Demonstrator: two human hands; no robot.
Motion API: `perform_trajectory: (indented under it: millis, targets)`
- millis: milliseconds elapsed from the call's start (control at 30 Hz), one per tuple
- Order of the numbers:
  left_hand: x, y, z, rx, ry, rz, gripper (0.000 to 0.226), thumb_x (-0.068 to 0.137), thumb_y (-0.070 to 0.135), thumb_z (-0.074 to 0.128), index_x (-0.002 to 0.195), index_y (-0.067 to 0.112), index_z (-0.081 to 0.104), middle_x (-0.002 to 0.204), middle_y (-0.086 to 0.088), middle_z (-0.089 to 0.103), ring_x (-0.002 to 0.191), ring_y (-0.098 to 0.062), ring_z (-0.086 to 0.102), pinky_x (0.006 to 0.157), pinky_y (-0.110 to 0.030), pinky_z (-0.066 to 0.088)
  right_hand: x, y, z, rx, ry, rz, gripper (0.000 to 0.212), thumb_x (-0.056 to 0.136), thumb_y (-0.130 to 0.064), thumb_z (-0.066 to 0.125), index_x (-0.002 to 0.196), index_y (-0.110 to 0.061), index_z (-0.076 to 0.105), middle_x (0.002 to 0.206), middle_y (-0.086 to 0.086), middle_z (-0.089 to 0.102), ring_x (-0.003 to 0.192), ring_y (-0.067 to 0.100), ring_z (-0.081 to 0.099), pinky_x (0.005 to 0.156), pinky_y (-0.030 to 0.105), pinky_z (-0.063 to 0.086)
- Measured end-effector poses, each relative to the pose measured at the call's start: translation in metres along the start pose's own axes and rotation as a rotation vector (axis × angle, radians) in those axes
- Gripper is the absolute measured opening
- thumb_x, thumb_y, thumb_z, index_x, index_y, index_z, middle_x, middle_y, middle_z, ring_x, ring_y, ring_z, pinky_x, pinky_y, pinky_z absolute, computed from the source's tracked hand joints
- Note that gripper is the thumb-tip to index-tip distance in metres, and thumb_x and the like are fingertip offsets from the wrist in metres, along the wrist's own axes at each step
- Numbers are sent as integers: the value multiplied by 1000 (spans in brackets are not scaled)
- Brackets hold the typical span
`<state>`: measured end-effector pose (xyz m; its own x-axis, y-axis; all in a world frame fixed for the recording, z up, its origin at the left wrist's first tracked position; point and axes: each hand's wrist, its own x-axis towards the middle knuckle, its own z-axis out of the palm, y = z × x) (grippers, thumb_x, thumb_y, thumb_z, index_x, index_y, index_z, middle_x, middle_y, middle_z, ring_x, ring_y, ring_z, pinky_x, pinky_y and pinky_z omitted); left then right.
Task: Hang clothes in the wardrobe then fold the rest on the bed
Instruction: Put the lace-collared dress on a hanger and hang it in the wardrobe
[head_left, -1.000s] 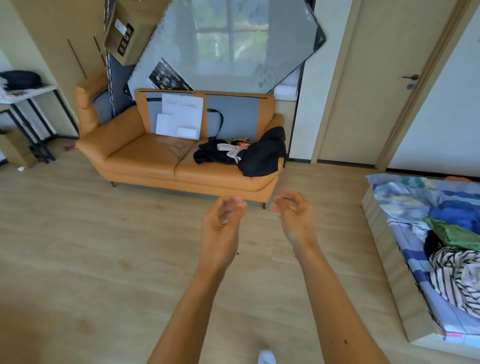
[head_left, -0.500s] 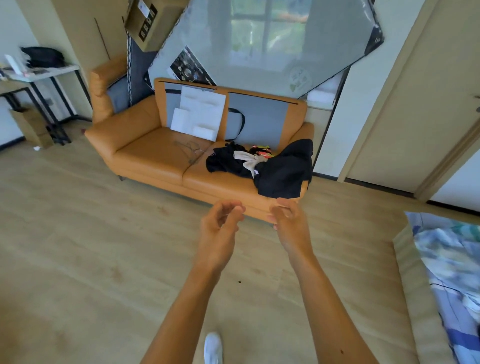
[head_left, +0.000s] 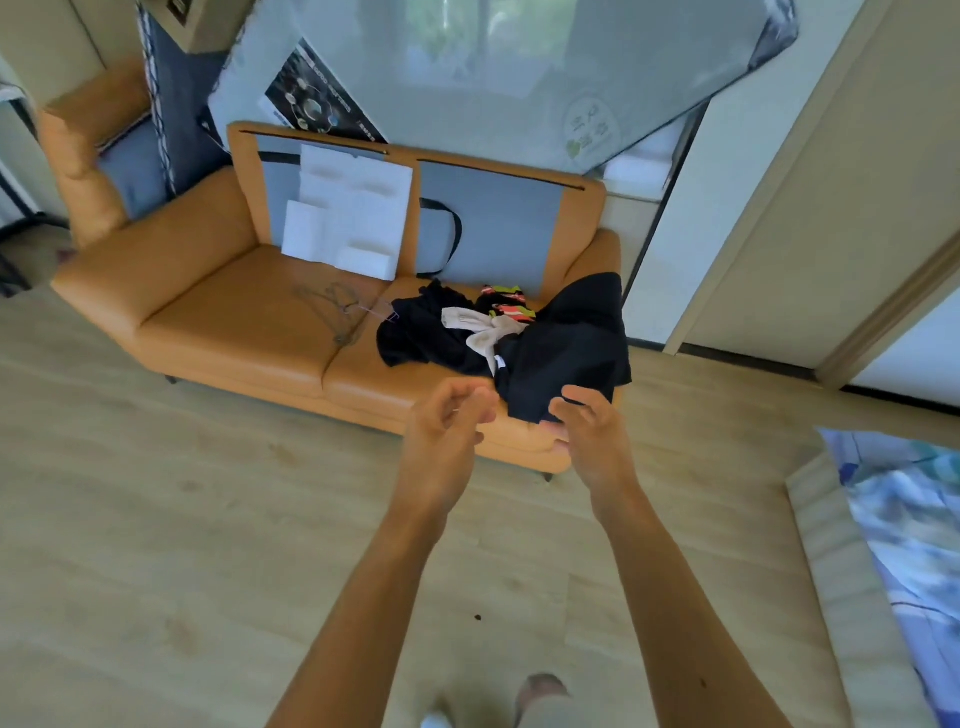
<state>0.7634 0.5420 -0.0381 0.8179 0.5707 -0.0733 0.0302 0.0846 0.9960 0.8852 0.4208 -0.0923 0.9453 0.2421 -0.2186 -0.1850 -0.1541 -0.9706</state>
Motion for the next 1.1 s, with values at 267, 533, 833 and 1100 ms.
perform_trajectory:
  millis: [267, 533, 833, 1100]
  targets:
    - [144, -15, 16, 62, -71, -81, 20, 86, 39, 60, 98, 25, 70, 94, 5, 75, 97, -18, 70, 83, -35, 52, 144, -7, 49, 66, -15, 80, 16, 97, -13, 61, 97, -28, 57, 95, 1, 69, 91, 25, 72, 97, 56, 50]
    - [314, 1, 25, 120, -54, -83, 14, 101, 24, 57, 97, 25, 70, 105, -7, 74, 98, -20, 68, 88, -39, 53, 315, -38, 108, 39, -88, 73, 11, 89, -22, 66, 95, -30, 63, 102, 9, 73, 84, 19, 75, 91, 54, 54]
    - [486, -24, 16, 138, -63, -182, 15, 101, 23, 55, 101, 21, 69, 104, -4, 74, 99, -20, 69, 85, -36, 54, 456, -34, 172, -9, -120, 183, 29, 80, -27, 64, 106, -16, 65, 88, 1, 69, 73, 12, 69, 62, 25, 53]
    - [647, -61, 15, 236, -203, -303, 16, 100, 24, 56, 89, 24, 68, 100, -7, 74, 98, -26, 69, 95, -48, 53, 568, -14, 223, -66, 24, 291, 18, 88, -19, 63, 88, -35, 70, 92, 2, 75, 85, 18, 72, 84, 40, 55]
